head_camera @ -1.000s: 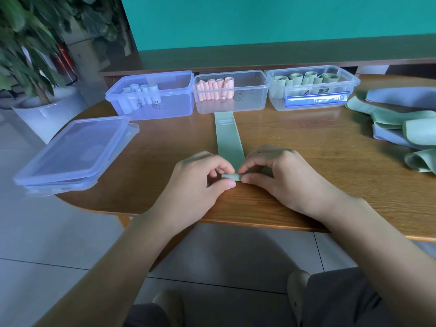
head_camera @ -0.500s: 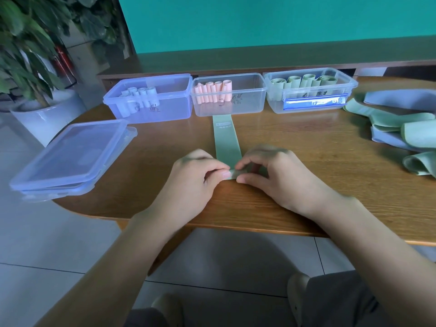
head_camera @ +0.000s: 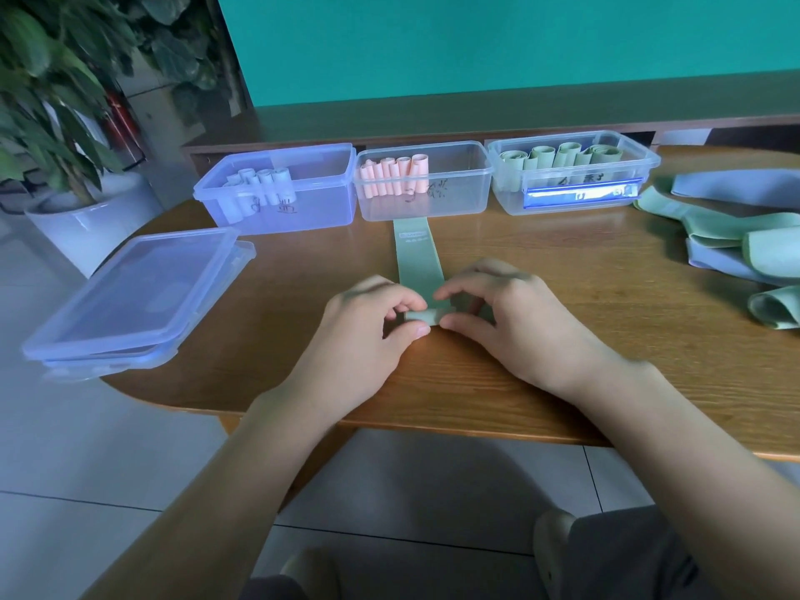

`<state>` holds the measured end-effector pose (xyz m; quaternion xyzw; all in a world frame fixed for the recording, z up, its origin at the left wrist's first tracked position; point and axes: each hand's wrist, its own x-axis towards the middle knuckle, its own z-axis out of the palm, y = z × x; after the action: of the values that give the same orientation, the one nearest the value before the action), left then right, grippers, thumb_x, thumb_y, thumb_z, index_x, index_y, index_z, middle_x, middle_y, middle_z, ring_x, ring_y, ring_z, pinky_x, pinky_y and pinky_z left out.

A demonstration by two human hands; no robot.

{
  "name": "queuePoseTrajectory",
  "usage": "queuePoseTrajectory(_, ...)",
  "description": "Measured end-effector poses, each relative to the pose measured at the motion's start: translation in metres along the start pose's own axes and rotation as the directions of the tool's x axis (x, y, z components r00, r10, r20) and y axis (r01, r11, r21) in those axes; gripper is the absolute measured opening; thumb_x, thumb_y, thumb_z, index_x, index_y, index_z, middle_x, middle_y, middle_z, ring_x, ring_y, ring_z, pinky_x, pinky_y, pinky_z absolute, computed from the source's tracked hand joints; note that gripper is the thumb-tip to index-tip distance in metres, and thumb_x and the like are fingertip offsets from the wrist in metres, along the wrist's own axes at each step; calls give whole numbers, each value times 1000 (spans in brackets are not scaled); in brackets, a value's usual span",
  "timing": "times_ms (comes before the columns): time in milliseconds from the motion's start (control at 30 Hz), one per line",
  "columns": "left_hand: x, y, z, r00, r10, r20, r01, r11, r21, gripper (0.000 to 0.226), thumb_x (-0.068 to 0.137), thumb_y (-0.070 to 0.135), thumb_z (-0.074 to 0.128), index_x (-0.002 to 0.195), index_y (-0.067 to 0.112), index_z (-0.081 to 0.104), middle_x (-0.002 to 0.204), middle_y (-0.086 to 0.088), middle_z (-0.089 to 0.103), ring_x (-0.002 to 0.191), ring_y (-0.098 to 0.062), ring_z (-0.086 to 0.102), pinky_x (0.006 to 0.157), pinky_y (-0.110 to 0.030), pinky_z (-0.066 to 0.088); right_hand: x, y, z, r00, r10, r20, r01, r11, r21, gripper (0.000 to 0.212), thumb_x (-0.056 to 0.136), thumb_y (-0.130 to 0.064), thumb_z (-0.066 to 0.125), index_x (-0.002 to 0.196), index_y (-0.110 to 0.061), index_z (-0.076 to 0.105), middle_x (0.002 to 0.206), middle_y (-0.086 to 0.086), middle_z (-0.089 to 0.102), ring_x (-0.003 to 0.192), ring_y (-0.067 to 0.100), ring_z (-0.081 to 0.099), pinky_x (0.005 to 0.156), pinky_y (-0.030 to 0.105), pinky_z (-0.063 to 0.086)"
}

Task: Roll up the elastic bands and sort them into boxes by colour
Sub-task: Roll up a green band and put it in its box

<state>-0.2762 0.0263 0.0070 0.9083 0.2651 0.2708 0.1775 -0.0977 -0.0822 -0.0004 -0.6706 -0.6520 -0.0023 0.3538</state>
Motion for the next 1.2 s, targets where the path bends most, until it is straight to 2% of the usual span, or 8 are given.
queuePoseTrajectory(300,9,-6,4,1000,6,14,-6,999,45,35,93,35,68,126,25,68,118,14,56,94,0,52,87,-13,42,10,3,4,998,41,46,-41,999,-9,21,92,-21,72,113,-22,73,105,-8,62,90,7,55,90,31,48)
queuePoseTrajectory(467,11,-4,1,1000,14,-3,-14,1000,0,21,91,28,72,112,31,70,95,28,52,87,13,52,70,0,37,15,7,5,996,57,75,-52,997,-57,24,97,-27,65,119,-23,72,109,-10,55,94,4,50,94,26,44)
queuePoseTrajectory(567,15,-6,4,1000,19,-8,-19,1000,-3,17,92,27,70,109,29,72,100,23,59,85,8,54,72,1,36,15,7,6,997,62,42,-60,997,-58,25,96,-27,66,120,-23,72,113,-7,57,98,8,54,94,25,44)
queuePoseTrajectory(633,18,-8,6,1000,12,-6,-12,1000,-7,21,92,29,69,112,27,72,106,16,63,87,1,55,78,-3,38,14,7,7,998,55,0,-55,998,-38,26,93,-23,71,119,-22,72,113,-6,59,93,7,54,91,24,45)
queuePoseTrajectory(767,20,-13,10,1000,-3,-3,3,1000,-2,29,93,37,67,120,27,70,115,9,60,103,-10,55,94,-28,46,17,10,9,999,38,-32,-39,999,-26,25,87,-18,77,112,-20,73,106,-6,63,84,6,54,86,26,47)
queuePoseTrajectory(900,22,-13,11,1000,-10,5,10,999,39,36,95,37,64,129,23,66,122,9,51,112,-9,50,100,-25,40,18,12,9,999,47,-1,-47,999,-16,28,90,-19,74,118,-18,72,109,-5,62,89,5,53,89,23,43)
queuePoseTrajectory(1000,22,-12,10,999,33,-43,-31,999,43,36,94,29,68,130,25,65,121,11,52,103,-3,48,96,-23,42,19,13,10,998,56,16,-55,998,-24,31,93,-21,71,124,-18,70,113,-5,60,91,4,50,92,21,41)
queuePoseTrajectory(1200,23,-13,10,998,44,-41,-43,999,27,26,94,27,67,120,28,67,117,16,58,100,-4,50,93,-22,41,21,15,15,998,68,6,-68,996,-50,34,97,-21,65,131,-18,66,123,-2,59,100,11,57,98,32,48)
